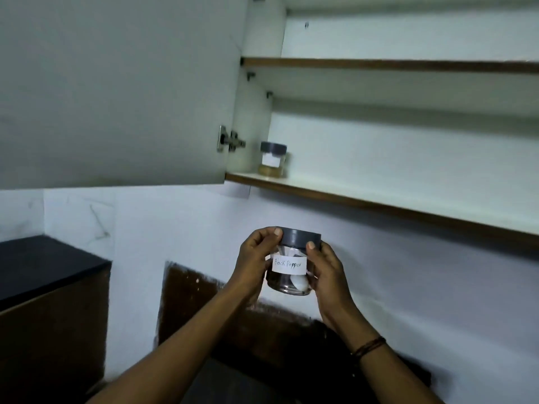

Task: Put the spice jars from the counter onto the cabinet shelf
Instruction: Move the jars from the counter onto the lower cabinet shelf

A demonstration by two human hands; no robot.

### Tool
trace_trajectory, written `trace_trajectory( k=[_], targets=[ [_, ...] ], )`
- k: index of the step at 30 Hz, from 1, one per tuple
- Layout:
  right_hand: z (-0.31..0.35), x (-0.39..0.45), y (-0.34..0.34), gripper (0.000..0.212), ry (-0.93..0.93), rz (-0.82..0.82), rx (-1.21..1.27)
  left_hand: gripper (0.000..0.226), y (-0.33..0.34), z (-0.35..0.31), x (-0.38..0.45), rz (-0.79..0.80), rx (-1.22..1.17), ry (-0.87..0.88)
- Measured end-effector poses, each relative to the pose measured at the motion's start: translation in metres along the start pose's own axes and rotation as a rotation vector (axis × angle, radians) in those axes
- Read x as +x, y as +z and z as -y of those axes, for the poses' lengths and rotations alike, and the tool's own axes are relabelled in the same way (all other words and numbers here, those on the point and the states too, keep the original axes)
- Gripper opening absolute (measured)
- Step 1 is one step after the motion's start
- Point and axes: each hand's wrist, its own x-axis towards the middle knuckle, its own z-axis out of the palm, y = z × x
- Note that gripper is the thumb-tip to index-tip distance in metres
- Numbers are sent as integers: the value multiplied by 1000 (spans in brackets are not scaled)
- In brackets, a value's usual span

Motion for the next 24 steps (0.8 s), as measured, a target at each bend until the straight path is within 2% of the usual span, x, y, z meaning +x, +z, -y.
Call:
trace_trajectory(
  k=[3,7,10,15,18,21,24],
  targets=[
    [37,23,-3,28,-60,12,-16,27,19,-33,21,47,5,57],
    [71,48,-1,28,-136,-20,22,35,40,-63,43,50,6,126],
    [85,66,3,25,-167,-112,37,42,53,-77,59,33,-5,155],
    [121,109,6,19,-299,-244,-158,33,75,-107,100,-27,52,268],
    [140,149,9,28,-354,-338,-371,31,86,-125,134,-33,108,322],
    [147,185,16,32,-327,-419,-416,31,91,-133,169,-65,183,318],
    [145,217,21,29,-272,-430,-462,28,92,-131,202,-119,219,348]
  ],
)
